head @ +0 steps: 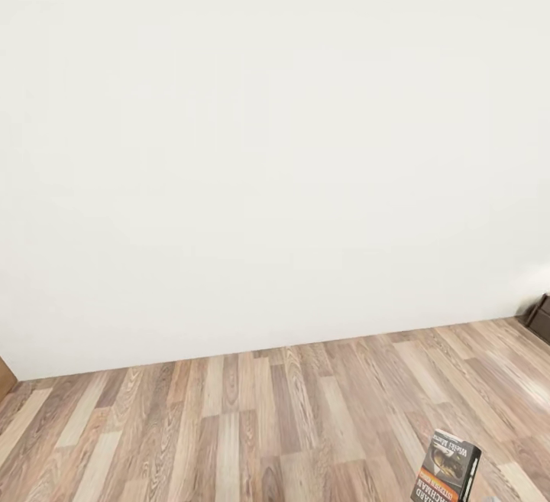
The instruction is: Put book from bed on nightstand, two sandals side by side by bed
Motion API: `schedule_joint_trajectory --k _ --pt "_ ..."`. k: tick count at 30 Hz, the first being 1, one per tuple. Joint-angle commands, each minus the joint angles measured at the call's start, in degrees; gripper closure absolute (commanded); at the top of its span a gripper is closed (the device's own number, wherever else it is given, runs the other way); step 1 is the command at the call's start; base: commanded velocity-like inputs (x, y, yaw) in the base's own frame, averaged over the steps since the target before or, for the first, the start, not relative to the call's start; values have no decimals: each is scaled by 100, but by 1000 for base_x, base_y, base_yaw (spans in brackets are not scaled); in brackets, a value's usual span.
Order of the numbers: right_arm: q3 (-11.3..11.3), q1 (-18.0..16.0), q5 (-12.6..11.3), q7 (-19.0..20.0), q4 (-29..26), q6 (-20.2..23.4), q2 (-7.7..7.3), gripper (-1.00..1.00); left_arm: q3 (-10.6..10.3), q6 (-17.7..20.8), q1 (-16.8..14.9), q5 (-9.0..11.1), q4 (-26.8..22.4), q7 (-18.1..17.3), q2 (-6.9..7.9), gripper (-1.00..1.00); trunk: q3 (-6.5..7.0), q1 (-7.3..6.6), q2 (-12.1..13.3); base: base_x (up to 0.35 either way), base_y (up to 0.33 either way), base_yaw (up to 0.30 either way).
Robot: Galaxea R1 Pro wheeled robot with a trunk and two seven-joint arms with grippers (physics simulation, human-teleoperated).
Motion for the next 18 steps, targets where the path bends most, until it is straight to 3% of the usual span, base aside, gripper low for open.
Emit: schedule_joint_trajectory --k 1,18 --pt "32 -11 -64 32 17 30 0 100 -47 -17 -5 59 7 -22 2 -100 -9 4 -7 264 158 -9" --pt "32 -11 -64 32 17 30 -2 100 -47 -18 -5 59 7 -27 1 -100 -9 4 -7 266 173 -1"
